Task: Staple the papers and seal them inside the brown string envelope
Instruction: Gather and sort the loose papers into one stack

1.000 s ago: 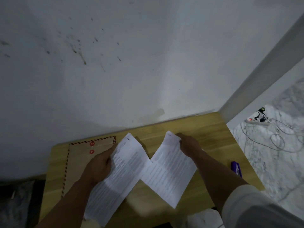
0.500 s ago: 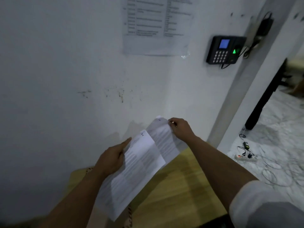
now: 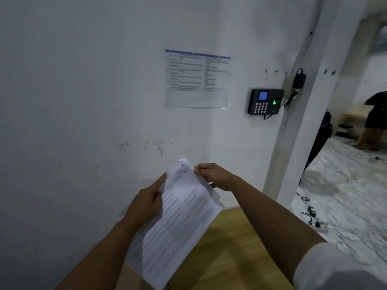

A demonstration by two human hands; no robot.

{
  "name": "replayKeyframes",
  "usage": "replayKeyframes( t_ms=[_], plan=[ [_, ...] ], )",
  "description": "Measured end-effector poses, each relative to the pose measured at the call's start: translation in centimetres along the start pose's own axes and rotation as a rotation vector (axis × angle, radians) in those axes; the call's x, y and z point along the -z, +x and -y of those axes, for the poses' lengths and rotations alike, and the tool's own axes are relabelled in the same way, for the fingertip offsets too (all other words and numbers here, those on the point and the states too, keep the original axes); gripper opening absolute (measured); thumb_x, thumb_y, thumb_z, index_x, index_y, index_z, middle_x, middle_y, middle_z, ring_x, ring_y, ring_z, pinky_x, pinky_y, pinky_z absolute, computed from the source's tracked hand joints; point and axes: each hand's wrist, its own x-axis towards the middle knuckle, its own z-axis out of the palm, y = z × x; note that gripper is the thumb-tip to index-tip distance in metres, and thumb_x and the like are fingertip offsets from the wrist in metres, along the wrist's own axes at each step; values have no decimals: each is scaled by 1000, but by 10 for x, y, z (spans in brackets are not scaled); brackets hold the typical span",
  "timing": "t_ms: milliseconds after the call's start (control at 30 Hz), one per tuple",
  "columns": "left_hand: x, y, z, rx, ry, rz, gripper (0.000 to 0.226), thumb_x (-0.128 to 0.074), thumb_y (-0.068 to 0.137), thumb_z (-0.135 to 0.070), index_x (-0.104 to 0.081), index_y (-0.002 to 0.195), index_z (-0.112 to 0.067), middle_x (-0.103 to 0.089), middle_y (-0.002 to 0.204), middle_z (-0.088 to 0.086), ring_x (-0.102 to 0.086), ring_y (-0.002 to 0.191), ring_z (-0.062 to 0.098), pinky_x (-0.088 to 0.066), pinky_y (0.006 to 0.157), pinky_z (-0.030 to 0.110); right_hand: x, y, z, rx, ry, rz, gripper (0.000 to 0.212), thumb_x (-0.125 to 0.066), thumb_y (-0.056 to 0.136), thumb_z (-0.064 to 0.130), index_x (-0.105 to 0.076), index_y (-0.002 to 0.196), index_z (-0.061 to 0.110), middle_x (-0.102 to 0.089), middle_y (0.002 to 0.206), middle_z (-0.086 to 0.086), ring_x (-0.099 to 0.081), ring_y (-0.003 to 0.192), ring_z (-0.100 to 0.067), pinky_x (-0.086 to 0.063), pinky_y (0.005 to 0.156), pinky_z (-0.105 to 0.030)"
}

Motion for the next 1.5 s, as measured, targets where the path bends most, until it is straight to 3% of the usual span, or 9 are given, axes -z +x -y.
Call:
replayKeyframes(
  t_ms=[133,267,433,533,767,867,1000,1200,1500],
  plan=[
    [8,-3,-10,65,-19,-41,69,-42,100,-14,-24,150,-58,-71,77,2,-63,59,20,-57,63,41,-5,-7,11,77,-23,-53,28,-61,98,41,-73,102,16,-69,94,6,-62,84,-14,-47,74,-29],
    [13,-7,-25,85,-86,-88,61,-42,102,-13,-32,155,-42,-67,129,-6,-70,81,8,-59,75,23,-7,-8,16,174,-52,-53,22,-75,89,32,-75,104,16,-76,101,-3,-72,91,-20,-55,83,-32],
    [13,-9,-19,107,-105,-78,59,-42,104,-17,-31,154,-45,-75,91,4,-62,57,20,-57,60,44,-5,-7,14,168,-149,-31,17,-72,90,21,-75,104,13,-76,102,-8,-71,86,-21,-55,82,-36],
    [15,-12,-18,137,-127,-88,59,-46,103,-19,-31,155,-40,-71,86,6,-59,59,14,-57,61,38,-3,-12,19,180,-171,-11,16,-70,91,21,-74,104,13,-76,101,-9,-72,83,-19,-56,78,-33],
    [14,-11,-18,135,-187,-58,47,-64,84,-62,-58,127,-44,-50,138,-11,-48,129,13,-46,105,42,14,-15,40,173,-272,113,18,-68,92,18,-76,108,17,-74,108,-11,-71,100,-35,-57,90,-47],
    [9,-6,-29,115,-286,40,29,-65,90,-53,-62,118,-44,-65,126,-13,-61,120,17,-53,98,40,23,-19,48,145,-291,137,18,-69,92,18,-76,109,18,-74,109,-11,-70,102,-36,-58,91,-49],
    [-7,4,-46,127,-386,63,57,-74,89,-43,-51,140,-32,-61,128,-11,-62,114,13,-55,94,36,37,-25,48,101,-337,134,18,-70,90,20,-76,107,21,-75,108,-8,-71,102,-34,-59,90,-49],
    [-42,17,-68,204,-411,106,19,-69,93,-35,-68,96,-16,-72,94,3,-69,91,24,-57,80,38,67,-34,27,92,-362,2,14,-72,88,22,-77,101,25,-76,102,-5,-73,95,-28,-59,89,-47],
    [-101,61,-92,234,-453,207,13,-62,98,-30,-72,101,-22,-74,97,-1,-70,89,19,-54,71,31,125,-24,-17,33,-373,-77,13,-76,86,28,-78,99,26,-76,96,3,-72,89,-16,-58,79,-30]
  ],
)
